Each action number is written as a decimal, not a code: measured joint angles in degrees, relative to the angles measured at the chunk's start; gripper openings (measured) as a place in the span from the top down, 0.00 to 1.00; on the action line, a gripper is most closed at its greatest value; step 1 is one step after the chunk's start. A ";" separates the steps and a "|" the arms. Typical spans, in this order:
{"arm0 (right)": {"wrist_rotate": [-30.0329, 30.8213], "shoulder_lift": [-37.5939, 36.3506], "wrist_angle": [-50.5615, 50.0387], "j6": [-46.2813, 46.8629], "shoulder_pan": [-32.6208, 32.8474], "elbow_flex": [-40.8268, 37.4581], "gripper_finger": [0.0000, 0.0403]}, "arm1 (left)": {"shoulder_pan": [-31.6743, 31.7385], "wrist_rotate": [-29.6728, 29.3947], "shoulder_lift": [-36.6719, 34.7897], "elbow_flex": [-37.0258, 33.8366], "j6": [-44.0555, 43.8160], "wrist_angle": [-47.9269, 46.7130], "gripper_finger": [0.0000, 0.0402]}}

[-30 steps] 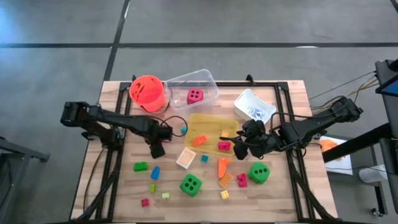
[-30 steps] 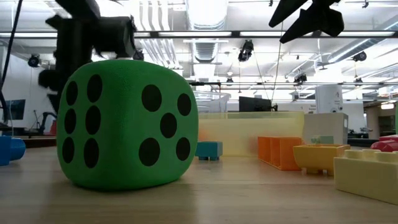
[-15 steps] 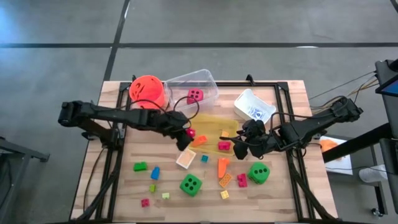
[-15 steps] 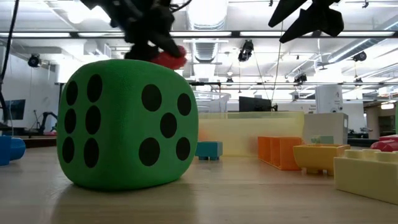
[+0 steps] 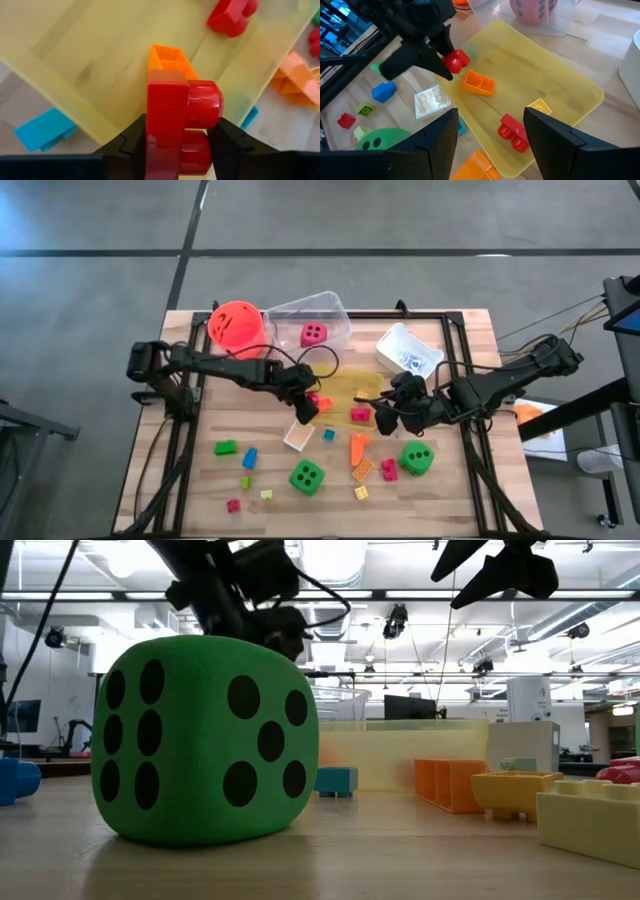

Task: Pick & Place Toys
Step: Put the red game piece into the yellow bin

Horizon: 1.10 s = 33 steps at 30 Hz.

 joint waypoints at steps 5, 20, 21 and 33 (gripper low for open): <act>-0.05 0.00 0.00 0.27 0.00 0.00 0.45 | -0.04 0.03 0.81 -0.04 0.80 -0.01 0.63; -0.08 0.00 -0.02 -0.18 0.00 0.00 0.45 | -0.22 0.20 0.79 -0.07 1.29 -0.43 0.63; -0.09 0.00 -0.02 -0.18 0.00 0.00 0.45 | -0.22 0.21 0.79 -0.07 1.29 -0.45 0.63; -0.09 0.00 -0.04 -0.21 0.00 0.00 0.45 | -0.26 0.64 0.79 -0.07 2.64 -0.67 0.63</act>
